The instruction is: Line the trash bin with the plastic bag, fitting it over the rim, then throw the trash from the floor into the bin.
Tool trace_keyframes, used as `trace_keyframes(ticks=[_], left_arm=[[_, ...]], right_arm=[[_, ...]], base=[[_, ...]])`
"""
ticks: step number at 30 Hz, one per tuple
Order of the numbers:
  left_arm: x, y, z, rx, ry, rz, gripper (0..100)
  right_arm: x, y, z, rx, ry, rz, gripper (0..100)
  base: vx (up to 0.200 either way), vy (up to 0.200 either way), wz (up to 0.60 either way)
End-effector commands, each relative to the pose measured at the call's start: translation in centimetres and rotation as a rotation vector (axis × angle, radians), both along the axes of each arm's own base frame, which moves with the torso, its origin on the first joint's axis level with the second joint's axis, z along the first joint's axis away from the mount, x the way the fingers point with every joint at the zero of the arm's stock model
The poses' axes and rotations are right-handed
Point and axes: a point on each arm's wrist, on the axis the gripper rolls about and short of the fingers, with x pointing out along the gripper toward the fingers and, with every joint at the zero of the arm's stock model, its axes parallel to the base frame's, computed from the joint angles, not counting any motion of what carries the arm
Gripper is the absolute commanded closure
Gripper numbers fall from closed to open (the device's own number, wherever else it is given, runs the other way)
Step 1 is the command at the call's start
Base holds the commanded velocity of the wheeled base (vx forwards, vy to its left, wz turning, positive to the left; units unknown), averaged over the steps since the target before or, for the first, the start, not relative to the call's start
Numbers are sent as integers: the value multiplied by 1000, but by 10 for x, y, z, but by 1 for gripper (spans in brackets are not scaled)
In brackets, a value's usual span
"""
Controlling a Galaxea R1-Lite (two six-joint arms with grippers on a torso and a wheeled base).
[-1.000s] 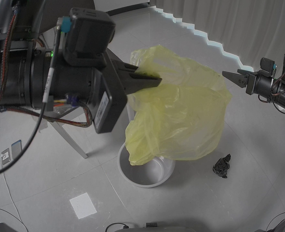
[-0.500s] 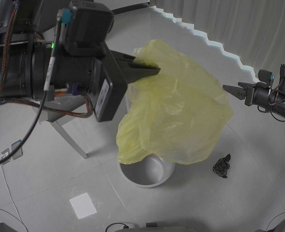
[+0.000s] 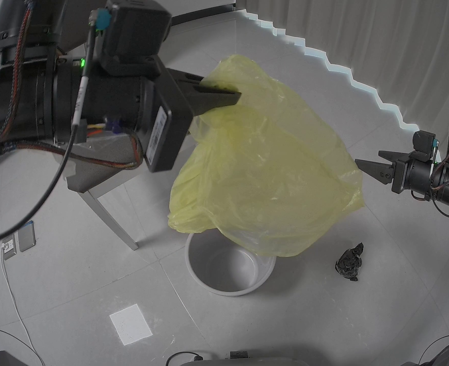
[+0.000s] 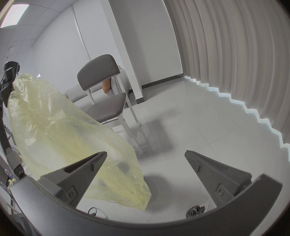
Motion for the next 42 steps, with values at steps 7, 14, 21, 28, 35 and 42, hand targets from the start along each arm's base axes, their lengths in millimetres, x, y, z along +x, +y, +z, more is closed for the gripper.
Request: trace_keyframes(ticks=[7,14,21,28,35,42], left_arm=[[6,4,0,-1,-2,28,100],[7,9,3,-7,-7,40,100],[0,11,7,-21,-21,27,100],[-4,15,10,-27,-28,25,100],[-4,16,9,-25,-26,30,100],[-3,16,9,-26,-27,30,100]], right_arm=[[-39,-2,20,12,-83,23,0],[-56,3,7,-2,-41,57,0],[-22,-1,5,-4,-19,22,0],[14,-4,16,2,-47,4,0],[32,-1,11,0,-32,12,0],[53,4,-1,-3,-10,21,0]], base=[[0,0,0],[0,0,0],[0,0,0],[0,0,0],[0,0,0],[0,0,0]])
